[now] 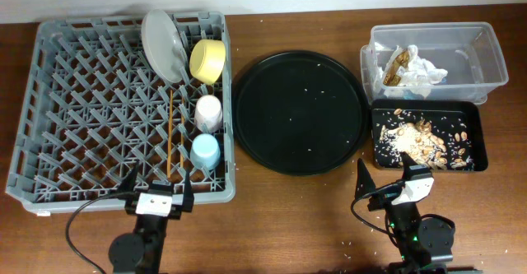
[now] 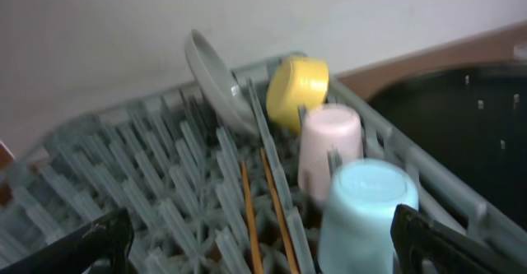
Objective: Sort waste into correct bins and load items into the dishwasher rack
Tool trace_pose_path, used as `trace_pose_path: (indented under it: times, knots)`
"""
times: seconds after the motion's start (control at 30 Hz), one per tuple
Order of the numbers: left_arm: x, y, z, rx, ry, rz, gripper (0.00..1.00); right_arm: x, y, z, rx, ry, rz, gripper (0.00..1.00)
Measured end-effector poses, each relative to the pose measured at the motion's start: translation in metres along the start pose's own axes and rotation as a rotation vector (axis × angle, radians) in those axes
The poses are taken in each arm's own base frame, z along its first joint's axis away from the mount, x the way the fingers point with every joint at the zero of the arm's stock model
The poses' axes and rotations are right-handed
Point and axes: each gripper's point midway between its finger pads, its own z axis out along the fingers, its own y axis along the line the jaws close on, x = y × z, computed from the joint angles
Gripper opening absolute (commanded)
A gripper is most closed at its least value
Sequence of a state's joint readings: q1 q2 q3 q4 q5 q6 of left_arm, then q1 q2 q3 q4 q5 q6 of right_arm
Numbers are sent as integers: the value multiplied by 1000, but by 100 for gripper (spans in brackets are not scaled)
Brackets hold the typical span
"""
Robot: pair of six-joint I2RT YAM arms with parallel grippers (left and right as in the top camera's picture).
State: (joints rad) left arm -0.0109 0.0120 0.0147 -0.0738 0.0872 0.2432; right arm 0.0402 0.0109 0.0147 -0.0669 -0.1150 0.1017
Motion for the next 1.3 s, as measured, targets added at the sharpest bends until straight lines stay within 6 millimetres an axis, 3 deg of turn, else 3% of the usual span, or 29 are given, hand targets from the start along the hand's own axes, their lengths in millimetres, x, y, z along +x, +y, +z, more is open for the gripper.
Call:
trace_pose_path:
  times: [1.3]
  knots:
    - [0,0,0,-2,0,-23,100,0,0,0,0,0,0,99]
